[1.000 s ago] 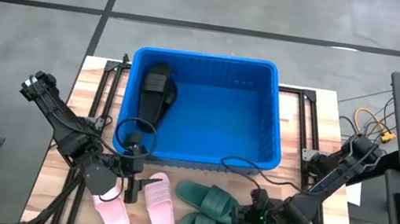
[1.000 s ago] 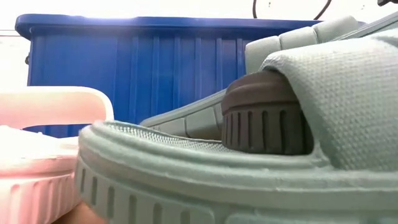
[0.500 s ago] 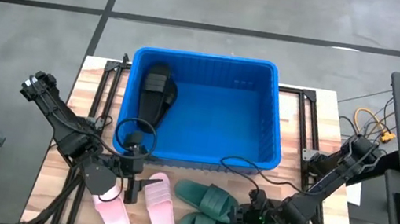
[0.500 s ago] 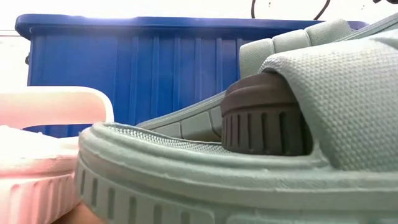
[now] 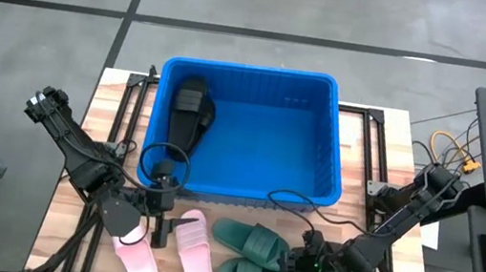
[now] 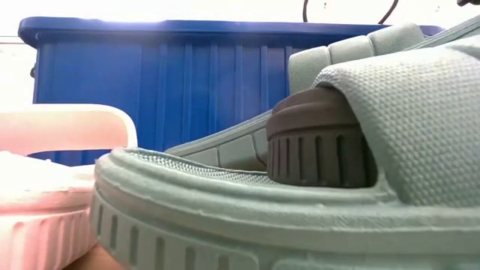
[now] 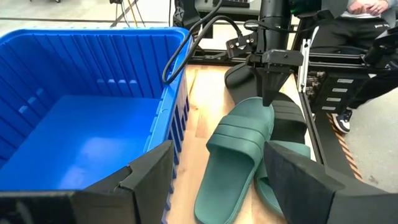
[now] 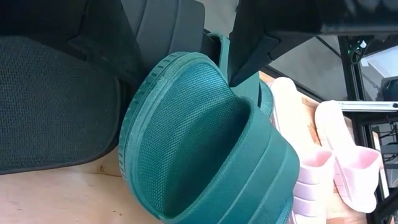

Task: Pick and place slides into bin
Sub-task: Put the green slipper into the blue bin

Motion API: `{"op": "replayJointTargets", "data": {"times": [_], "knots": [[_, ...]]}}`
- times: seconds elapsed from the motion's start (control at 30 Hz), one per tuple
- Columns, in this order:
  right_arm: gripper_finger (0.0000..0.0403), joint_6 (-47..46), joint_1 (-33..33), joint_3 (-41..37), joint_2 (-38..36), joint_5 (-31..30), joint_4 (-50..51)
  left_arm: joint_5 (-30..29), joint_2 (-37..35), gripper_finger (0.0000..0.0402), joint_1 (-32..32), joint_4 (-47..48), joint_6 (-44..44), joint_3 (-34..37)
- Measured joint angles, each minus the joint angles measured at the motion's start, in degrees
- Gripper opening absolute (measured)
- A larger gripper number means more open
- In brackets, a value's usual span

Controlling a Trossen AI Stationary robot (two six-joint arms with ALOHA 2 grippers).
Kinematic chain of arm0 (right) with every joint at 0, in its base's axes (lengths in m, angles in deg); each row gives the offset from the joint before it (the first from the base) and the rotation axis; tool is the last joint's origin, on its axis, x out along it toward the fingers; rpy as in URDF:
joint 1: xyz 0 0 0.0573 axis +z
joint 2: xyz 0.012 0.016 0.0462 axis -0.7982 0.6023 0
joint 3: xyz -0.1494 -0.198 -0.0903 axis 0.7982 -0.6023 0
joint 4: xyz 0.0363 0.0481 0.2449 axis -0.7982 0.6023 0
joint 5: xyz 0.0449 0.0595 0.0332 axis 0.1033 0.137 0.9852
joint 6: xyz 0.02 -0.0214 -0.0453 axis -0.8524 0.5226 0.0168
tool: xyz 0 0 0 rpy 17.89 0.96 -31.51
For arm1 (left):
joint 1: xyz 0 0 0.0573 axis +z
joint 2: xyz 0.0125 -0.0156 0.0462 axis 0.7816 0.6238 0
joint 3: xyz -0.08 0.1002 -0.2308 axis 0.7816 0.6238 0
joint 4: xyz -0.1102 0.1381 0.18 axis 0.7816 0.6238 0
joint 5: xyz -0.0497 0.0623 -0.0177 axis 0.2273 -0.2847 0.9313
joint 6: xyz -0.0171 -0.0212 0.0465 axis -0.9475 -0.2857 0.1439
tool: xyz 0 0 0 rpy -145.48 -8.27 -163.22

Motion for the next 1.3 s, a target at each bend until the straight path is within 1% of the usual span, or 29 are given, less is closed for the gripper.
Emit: {"op": "replayJointTargets", "data": {"times": [0.27, 0.63, 0.77, 1.07, 1.3], "knots": [[0.0215, 0.0, 0.0, 0.0, 0.0, 0.02, 0.01, 0.0, 0.0, 0.0233, 0.0, 0.0, 0.1, 0.0], [0.017, 0.0, 0.0, -0.06, -0.07, 0.11, 0.04, 0.0, 0.0, 0.0233, 0.0, 0.02, 0.07, 0.0], [0.0159, 0.02, 0.0, -0.84, -0.09, -0.01, 0.0, 0.0, 0.0, 0.0233, 0.01, 0.0, 0.06, 0.0], [0.0157, 0.22, 0.0, -3.28, -0.13, -0.43, -0.99, 0.0, 0.0, 0.0233, 0.02, -0.34, -0.3, 0.0], [0.0154, 0.26, -0.04, -6.25, -0.2, -0.85, -5.79, -0.09, 0.0, 0.0233, 0.02, -0.53, -0.3, 0.0]]}}
